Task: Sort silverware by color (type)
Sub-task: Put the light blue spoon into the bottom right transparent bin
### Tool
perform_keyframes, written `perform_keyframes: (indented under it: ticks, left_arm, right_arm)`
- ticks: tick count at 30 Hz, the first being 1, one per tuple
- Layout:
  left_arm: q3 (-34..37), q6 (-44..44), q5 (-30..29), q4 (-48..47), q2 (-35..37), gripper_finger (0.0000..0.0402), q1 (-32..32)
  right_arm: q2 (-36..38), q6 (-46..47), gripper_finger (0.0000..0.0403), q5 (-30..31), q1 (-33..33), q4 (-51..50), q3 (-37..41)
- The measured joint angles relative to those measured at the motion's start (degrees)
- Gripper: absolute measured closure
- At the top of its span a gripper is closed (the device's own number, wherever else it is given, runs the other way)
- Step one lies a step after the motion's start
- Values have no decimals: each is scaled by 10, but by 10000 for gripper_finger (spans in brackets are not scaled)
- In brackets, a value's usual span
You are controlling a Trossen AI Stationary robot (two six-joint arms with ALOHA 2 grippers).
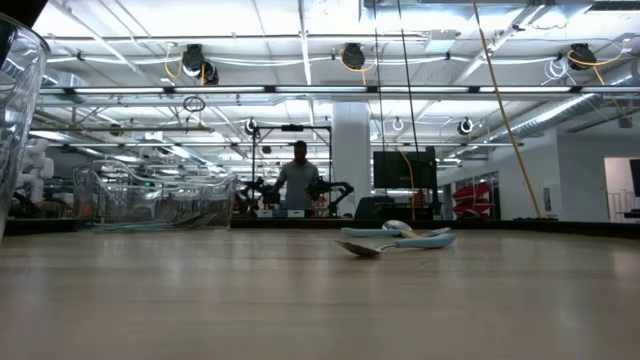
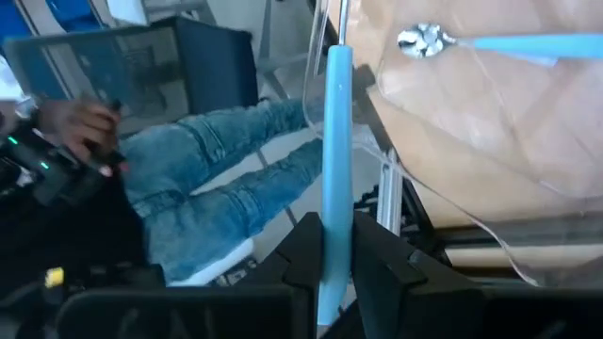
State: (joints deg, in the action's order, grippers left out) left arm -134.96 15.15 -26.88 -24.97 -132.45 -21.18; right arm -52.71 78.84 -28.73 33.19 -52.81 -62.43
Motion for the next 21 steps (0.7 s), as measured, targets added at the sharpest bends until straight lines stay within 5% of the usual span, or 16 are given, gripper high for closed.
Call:
perform_keyframes:
  ticks: [21]
  left_arm:
    - [0,59,-86,27,-57,124,-6]
  right_arm:
    - [-64,-15,367,-1,-94,65,0]
